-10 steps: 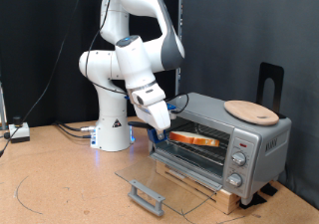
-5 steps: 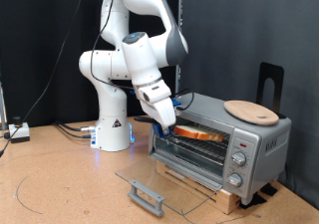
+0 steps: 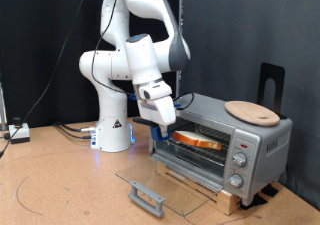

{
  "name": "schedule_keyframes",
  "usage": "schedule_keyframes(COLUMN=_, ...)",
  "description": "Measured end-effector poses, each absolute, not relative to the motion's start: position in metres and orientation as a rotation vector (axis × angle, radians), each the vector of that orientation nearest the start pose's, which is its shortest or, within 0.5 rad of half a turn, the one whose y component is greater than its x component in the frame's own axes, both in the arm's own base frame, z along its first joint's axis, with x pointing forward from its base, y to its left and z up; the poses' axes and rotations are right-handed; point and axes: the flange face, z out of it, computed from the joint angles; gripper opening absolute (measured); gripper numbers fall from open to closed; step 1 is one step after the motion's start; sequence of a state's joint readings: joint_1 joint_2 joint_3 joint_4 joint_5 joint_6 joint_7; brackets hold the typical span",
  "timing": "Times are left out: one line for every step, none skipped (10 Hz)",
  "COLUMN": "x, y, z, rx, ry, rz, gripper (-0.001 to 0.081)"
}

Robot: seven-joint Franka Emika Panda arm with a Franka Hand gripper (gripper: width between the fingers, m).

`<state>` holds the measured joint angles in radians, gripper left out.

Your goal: Make a piece of toast with the oven

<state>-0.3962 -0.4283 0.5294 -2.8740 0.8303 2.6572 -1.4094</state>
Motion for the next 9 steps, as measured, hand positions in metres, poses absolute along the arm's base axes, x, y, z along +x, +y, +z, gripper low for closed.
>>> schedule_keyframes(x=0.356, y=-0.009, z=0.308, rx=-2.801, ry=-1.231, rz=-0.494, gripper=0.0397)
schedule_keyframes(x=0.357, y=-0.024, z=0.309, rx=-2.806, ry=-1.234, rz=-0.498, gripper=0.0397)
schedule_keyframes(x=0.358, y=-0.037, z=0.310, rx=-2.808, ry=-1.222, rz=-0.487, gripper=0.0396)
schedule_keyframes(x=0.359, y=-0.046, z=0.312, rx=-2.802, ry=-1.247, rz=-0.491, gripper=0.0397)
schedule_keyframes(x=0.361, y=-0.051, z=0.313, rx=-2.781, ry=-1.322, rz=-0.511, gripper=0.0397)
schedule_keyframes(x=0.363, y=-0.054, z=0.314, rx=-2.764, ry=-1.371, rz=-0.533, gripper=0.0397)
schedule_keyframes(x=0.364, y=-0.054, z=0.314, rx=-2.758, ry=-1.382, rz=-0.560, gripper=0.0396)
schedule_keyframes(x=0.364, y=-0.052, z=0.314, rx=-2.753, ry=-1.374, rz=-0.581, gripper=0.0396)
schedule_keyframes(x=0.364, y=-0.049, z=0.314, rx=-2.749, ry=-1.366, rz=-0.585, gripper=0.0397)
